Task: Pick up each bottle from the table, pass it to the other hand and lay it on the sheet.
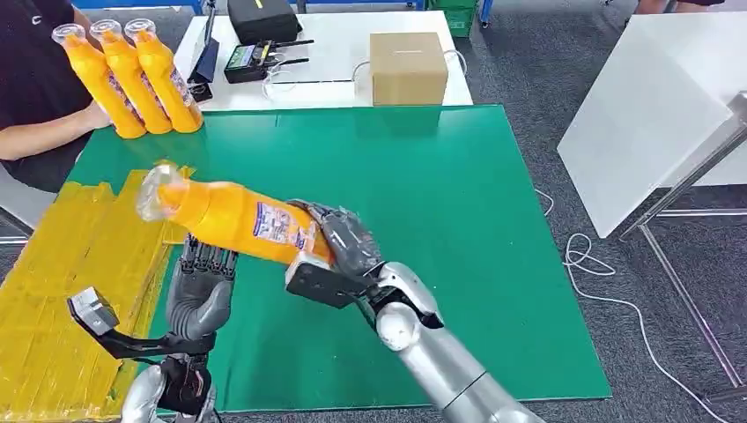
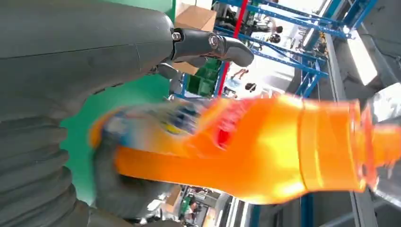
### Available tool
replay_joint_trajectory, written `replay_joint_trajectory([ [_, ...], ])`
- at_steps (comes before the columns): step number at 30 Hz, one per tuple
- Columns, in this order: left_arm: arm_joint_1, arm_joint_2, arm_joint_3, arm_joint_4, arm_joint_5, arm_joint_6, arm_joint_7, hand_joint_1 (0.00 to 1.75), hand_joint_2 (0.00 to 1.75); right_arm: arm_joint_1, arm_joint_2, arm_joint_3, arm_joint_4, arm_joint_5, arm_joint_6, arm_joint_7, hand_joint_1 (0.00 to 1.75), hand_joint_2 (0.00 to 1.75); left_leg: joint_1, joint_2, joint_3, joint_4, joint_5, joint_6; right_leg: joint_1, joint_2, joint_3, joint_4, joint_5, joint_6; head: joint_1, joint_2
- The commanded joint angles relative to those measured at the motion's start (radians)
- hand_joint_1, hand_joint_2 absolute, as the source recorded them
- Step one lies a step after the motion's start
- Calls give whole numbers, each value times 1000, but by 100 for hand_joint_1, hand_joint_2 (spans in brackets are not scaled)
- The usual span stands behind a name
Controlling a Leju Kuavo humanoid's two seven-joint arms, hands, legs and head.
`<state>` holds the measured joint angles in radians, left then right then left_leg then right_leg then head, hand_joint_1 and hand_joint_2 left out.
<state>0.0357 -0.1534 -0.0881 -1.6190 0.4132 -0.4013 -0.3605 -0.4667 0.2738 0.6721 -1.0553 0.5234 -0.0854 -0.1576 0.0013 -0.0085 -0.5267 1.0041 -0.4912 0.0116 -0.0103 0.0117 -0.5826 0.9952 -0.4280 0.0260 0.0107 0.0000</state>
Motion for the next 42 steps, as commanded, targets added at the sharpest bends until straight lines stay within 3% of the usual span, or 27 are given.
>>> replay_joint_trajectory([
  [1,-1,4,-19,2,-15,25,-14,0,175,-23,67,208,193,19,12,-10,175,175,1,2,2,-1,0,-1,1,1,2,-1,0,-1,0,0],
  [9,-15,-4,-19,-11,-65,80,-39,0,175,3,75,375,229,1,21,1,175,175,2,0,3,-1,0,-1,2,-2,4,-2,0,-1,0,0],
  [15,-19,-8,-16,-8,-79,97,-51,0,175,-2,75,402,235,-6,21,3,175,175,2,-1,2,-1,0,-1,2,-3,3,-2,0,-1,1,0],
  [16,-18,-11,-13,-11,-80,98,-59,175,175,-3,75,408,238,-14,14,4,175,175,1,-2,2,-1,0,-1,1,-3,2,-1,0,-1,0,0],
  [42,-36,-21,-14,-7,-86,93,-85,175,175,-10,72,360,264,-14,3,-7,175,175,1,-3,2,0,1,-1,2,-4,2,-2,0,-1,0,0],
])
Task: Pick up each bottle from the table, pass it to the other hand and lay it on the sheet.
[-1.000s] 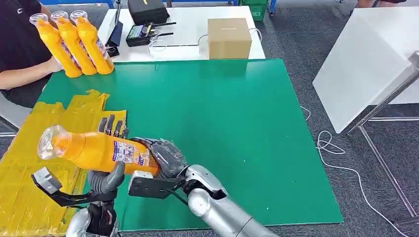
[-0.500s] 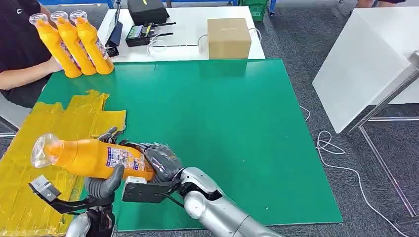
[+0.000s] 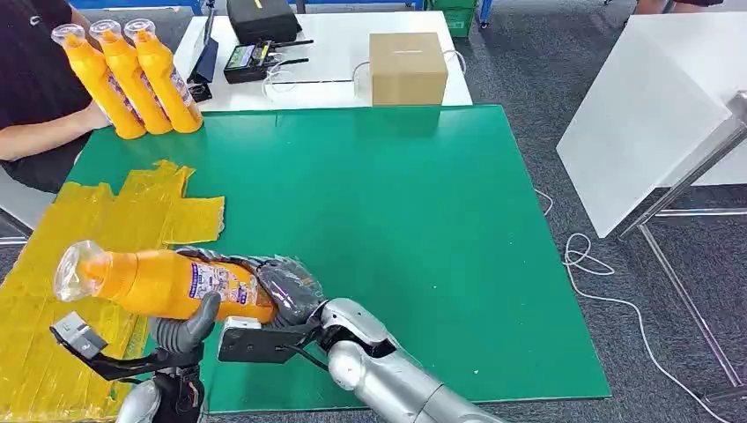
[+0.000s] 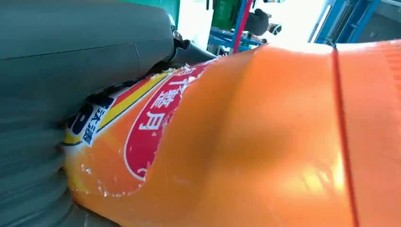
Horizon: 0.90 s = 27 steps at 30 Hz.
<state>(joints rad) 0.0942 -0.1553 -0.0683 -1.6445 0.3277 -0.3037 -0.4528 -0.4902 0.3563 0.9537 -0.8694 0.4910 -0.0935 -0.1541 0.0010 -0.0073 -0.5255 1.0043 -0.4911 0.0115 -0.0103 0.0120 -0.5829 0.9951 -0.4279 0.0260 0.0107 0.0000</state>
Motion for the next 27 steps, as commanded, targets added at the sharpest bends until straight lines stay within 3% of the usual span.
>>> replay_joint_trajectory([
  [1,-95,-19,-33,19,0,-5,7,175,175,14,-11,79,78,19,11,-11,175,175,1,-3,0,0,1,0,1,-4,2,-1,0,0,0,0],
  [10,-94,-18,-32,15,1,-14,5,175,175,20,-42,16,61,29,-38,-9,175,175,2,-6,1,-1,1,-1,3,-7,5,-3,0,-1,0,0],
  [11,-91,-16,-31,10,-4,-11,4,175,175,20,-51,1,54,33,-58,-6,164,175,1,-5,1,-1,1,0,2,-6,4,-2,0,0,0,0],
  [12,-85,-12,-27,0,-20,-2,-1,175,175,25,-65,-20,36,41,-79,-5,24,175,2,-6,2,-1,1,-1,2,-7,5,-3,0,0,0,0],
  [13,-83,-6,-23,-6,-49,13,-10,175,175,27,-80,-50,17,26,-71,-2,0,175,2,-5,1,-1,1,0,2,-6,4,-2,0,0,0,0],
  [14,-76,0,-11,-20,-107,49,-33,175,175,37,-108,-91,-23,20,-75,-3,0,0,3,-6,2,-1,1,-1,3,-8,6,-4,0,0,0,0],
  [17,-62,7,15,-39,-134,59,-40,175,175,58,-151,-143,-99,32,-56,-13,0,0,3,-6,1,-1,1,0,3,-7,5,-4,0,0,0,0],
  [27,-64,5,12,-36,-136,56,-40,175,175,64,-143,-141,-100,38,-52,-10,0,0,2,-3,1,-1,0,-1,2,-4,3,-2,0,-1,0,0],
])
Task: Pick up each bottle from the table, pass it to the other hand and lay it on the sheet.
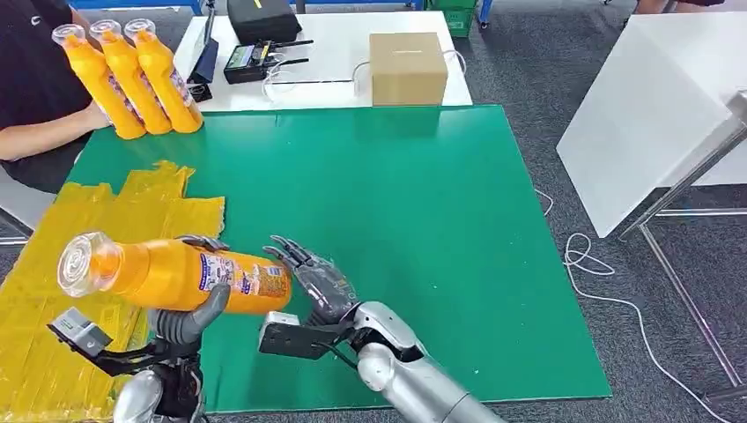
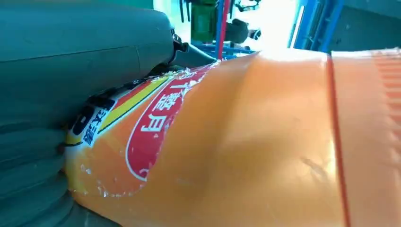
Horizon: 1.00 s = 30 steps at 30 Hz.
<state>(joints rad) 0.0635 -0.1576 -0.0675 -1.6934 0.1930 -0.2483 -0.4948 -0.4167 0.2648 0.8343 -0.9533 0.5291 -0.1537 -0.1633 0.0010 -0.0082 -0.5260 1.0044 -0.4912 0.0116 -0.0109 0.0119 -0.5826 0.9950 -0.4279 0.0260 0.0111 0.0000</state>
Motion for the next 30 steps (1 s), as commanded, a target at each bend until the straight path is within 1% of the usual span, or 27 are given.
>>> replay_joint_trajectory([
  [1,-34,8,12,13,-1,1,2,175,175,-10,-51,-22,-16,0,8,-1,0,0,2,-2,1,-1,0,-1,2,-4,3,-2,0,-1,0,0],
  [3,-34,8,12,13,-1,1,2,175,175,-10,-51,-22,-16,0,8,-1,0,0,1,-1,1,0,0,-1,2,-2,2,-1,0,-1,0,0],
  [5,-34,8,12,13,-1,1,2,175,175,-10,-51,-22,-16,0,8,-1,0,0,3,-1,3,-1,0,-1,3,-3,4,-3,0,-1,0,0],
  [6,-34,11,11,8,-50,33,-14,175,175,-4,-49,-31,-21,3,-6,-2,0,0,1,-1,1,0,0,-1,2,-2,1,-1,0,0,0,0],
  [7,-26,17,23,-5,-142,99,-43,175,175,15,-72,-63,-70,5,-27,-11,0,0,1,-1,1,0,0,0,1,-2,1,-1,0,0,0,0],
  [9,-8,34,58,-27,-252,172,-63,175,175,49,-127,-120,-186,6,-33,-14,0,0,1,-2,1,0,0,0,2,-3,2,-2,0,0,0,0],
  [10,10,42,95,-41,-336,227,-85,175,175,74,-159,-158,-268,5,-25,-21,0,0,2,-2,2,-1,0,-1,2,-4,3,-2,0,0,-1,0],
  [12,31,54,152,-51,-459,301,-108,175,175,111,-191,-214,-371,-2,-4,-32,0,0,1,-2,0,-1,0,0,1,-3,2,-1,0,0,0,0],
  [13,44,60,188,-49,-522,344,-121,175,175,127,-208,-240,-420,-7,7,-40,0,0,2,-2,2,-1,0,0,2,-3,4,-2,0,0,0,0],
  [15,56,71,235,-34,-608,398,-128,175,175,144,-222,-272,-469,-15,17,-54,0,0,1,0,1,-1,0,0,1,-1,2,-1,0,0,0,0],
  [16,59,76,262,-22,-646,425,-136,175,175,148,-225,-286,-485,-17,21,-59,0,0,2,0,2,-1,-1,-1,2,-2,4,-2,0,-1,0,0],
  [18,66,81,293,-2,-754,517,-148,175,175,147,-225,-299,-490,-21,26,-65,0,0,1,0,1,-1,0,0,1,-1,2,-1,0,-1,0,0],
  [19,64,184,345,170,-1050,784,103,175,175,108,-254,-280,-474,-71,46,-99,0,0,2,0,3,-2,-1,-1,2,-1,4,-2,0,-1,0,0],
  [20,44,257,328,331,-1301,891,241,175,175,89,-265,-276,-460,-90,43,-103,0,0,1,0,1,-1,0,-1,1,-1,2,-2,0,-1,0,0],
  [21,9,298,365,452,-1559,946,190,175,175,72,-272,-278,-446,-107,41,-111,0,0,-1,2,5,-5,1,-1,-1,1,4,-2,1,-1,0,0],
  [22,-18,291,445,504,-1537,946,104,175,175,66,-276,-282,-440,-113,41,-115,0,0,-1,3,8,-8,2,-2,-1,1,7,-5,2,-2,0,0],
  [23,-37,278,495,526,-1547,946,60,175,175,67,-278,-283,-440,-115,40,-117,0,0,-2,1,6,-6,2,-1,-2,0,5,-3,1,-1,1,0],
  [24,-51,263,523,545,-1548,946,31,175,175,71,-281,-283,-443,-116,38,-118,0,0,-1,2,7,-6,2,-1,-1,0,5,-3,2,-2,0,0],
  [26,-55,247,540,541,-1567,946,20,175,175,77,-284,-282,-447,-118,36,-120,0,0,2,3,3,-2,0,-1,3,1,2,-2,1,-1,0,0],
  [27,-54,241,537,541,-1574,946,23,175,175,81,-285,-283,-448,-118,34,-120,0,0,3,4,4,-3,1,-1,4,0,4,-3,2,-2,-1,0],
  [28,-52,235,524,546,-1603,946,45,175,175,84,-287,-281,-448,-118,34,-120,0,0,1,1,4,-3,1,-1,3,-2,4,-2,0,-1,0,0],
  [29,-52,239,516,555,-1608,946,56,175,175,83,-288,-280,-447,-118,34,-120,0,0,2,0,4,-3,2,-1,4,-3,5,-3,1,-1,0,0],
  [30,-53,249,500,572,-1614,946,74,175,175,83,-288,-279,-446,-118,33,-120,0,0,2,-1,3,-2,2,-1,4,-1,4,-2,1,0,0,0],
])
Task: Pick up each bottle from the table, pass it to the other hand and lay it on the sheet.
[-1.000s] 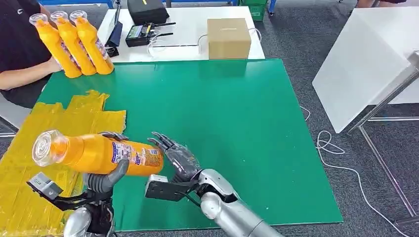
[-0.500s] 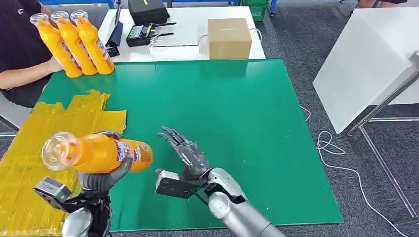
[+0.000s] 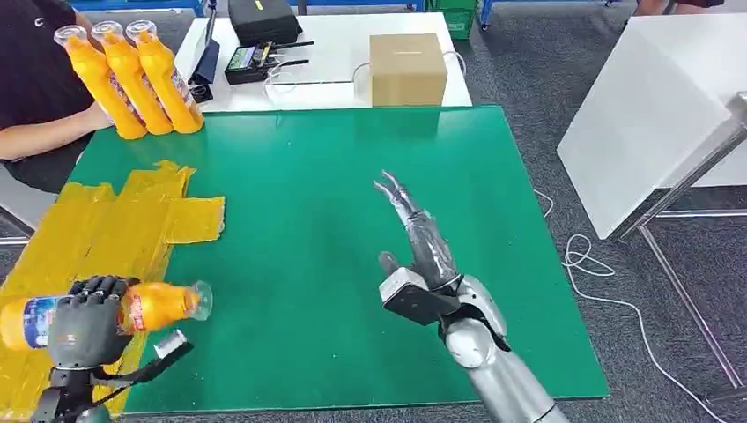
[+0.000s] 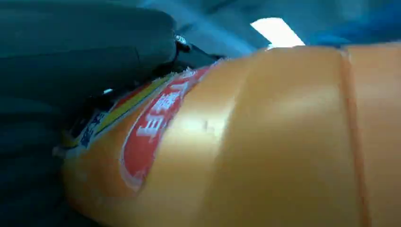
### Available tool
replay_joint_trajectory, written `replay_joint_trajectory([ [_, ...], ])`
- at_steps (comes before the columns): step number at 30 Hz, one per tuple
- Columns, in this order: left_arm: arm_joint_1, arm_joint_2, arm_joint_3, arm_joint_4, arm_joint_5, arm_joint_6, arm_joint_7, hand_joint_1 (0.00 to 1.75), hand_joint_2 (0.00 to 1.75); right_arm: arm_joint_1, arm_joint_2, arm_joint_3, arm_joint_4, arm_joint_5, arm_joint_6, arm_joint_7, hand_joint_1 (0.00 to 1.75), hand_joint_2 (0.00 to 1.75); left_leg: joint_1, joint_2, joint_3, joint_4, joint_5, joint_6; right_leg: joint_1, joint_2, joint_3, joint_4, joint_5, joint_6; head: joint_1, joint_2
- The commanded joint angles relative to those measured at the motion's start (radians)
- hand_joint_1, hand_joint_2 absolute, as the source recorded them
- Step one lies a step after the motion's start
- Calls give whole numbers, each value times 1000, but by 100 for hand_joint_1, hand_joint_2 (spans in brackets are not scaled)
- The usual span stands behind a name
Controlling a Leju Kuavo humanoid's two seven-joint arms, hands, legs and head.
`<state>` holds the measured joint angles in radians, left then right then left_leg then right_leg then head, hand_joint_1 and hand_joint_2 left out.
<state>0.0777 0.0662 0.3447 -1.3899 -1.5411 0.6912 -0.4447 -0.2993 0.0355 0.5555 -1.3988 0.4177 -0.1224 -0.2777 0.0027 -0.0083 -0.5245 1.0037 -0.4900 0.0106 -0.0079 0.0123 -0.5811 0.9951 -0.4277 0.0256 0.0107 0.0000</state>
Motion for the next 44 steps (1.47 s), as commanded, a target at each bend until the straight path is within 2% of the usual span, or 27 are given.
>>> replay_joint_trajectory([
  [1,-67,40,70,286,111,7,47,175,175,-36,-59,2,1,-7,2,-6,0,0,0,1,2,-1,0,0,0,0,1,-1,0,0,0,0],
  [6,-106,97,12,393,71,7,127,175,175,-62,-43,16,17,-6,2,1,0,0,1,0,1,-1,0,0,1,-1,2,-1,0,-1,1,0],
  [16,-97,118,-29,409,92,7,125,175,175,-60,-44,31,29,-6,0,5,0,0,0,1,1,-1,0,0,-1,-1,2,-1,0,-1,0,0],
  [17,-97,123,-35,412,82,7,133,3,175,-61,-44,32,31,-6,0,5,0,0,1,1,3,-2,0,-1,0,-1,3,-2,1,-1,0,0],
  [42,-73,120,-60,378,135,7,97,0,175,-60,-47,32,30,-7,0,8,0,0,0,1,3,-1,0,-1,-1,-1,4,-2,1,-1,0,0],
  [43,-66,119,-60,363,124,7,99,0,0,-59,-48,31,30,-7,1,8,0,0,1,1,3,-1,0,-1,-1,-1,4,-2,1,-1,0,0],
  [44,-64,118,-62,362,128,7,95,0,0,-59,-49,31,31,-7,1,8,0,0,0,1,3,-1,0,0,-2,-1,3,-1,0,0,0,0],
])
